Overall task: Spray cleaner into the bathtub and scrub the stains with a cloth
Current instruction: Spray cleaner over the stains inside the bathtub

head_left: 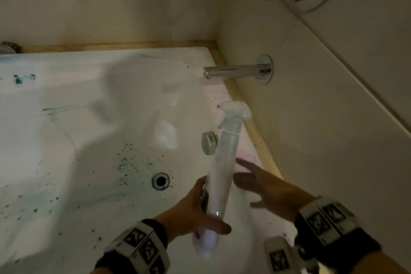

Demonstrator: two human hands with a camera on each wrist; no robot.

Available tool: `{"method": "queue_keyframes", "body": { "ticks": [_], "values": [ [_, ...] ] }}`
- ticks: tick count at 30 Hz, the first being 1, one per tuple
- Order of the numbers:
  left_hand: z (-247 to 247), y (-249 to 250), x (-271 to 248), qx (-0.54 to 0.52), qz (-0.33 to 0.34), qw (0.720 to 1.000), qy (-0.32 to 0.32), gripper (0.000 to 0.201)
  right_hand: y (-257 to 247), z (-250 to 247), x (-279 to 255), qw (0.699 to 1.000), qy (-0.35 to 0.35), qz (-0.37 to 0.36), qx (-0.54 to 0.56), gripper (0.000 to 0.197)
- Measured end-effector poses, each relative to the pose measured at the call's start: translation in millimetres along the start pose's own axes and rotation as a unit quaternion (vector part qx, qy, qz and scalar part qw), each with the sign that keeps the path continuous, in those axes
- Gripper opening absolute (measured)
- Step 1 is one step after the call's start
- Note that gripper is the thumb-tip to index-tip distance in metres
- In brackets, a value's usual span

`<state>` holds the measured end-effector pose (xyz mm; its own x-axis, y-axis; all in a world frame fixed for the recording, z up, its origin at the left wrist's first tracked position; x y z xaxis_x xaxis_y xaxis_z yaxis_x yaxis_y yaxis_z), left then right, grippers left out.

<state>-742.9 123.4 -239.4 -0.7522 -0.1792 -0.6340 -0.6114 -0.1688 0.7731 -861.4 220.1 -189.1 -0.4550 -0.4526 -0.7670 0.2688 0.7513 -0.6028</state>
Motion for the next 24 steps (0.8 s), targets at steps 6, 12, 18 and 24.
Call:
{"method": "queue_keyframes", "body": {
  "ticks": [6,12,18,24],
  "values": [
    [-23,1,-5,-0.143,-0.052,0.988,0.021,0.1,53,41,-3,0.979,-0.192,0.049,-0.052,0.111],
    [-19,-4,1,-0.225,-0.07,0.971,0.033,0.098,44,76,13,0.987,-0.14,0.009,0.084,0.083],
    [-52,31,11,-0.174,-0.002,0.979,0.104,0.099,41,78,22,0.993,-0.052,-0.097,0.039,0.117],
    [-84,64,46,-0.301,0.037,0.907,0.293,0.043,42,90,24,0.987,0.018,-0.159,-0.033,0.133]
  ]
}}
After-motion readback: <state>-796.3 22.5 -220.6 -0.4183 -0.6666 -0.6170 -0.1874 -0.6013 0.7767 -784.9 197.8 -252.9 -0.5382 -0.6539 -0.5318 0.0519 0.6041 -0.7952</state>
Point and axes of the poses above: each hand's wrist, its own x-axis towards the middle knuckle, its own z-axis out of the palm, y = z × x, the point moved 5 cm from there along x, towards the middle knuckle, and after that the axes turned 8 degrees about y, right-handed, at the moved point
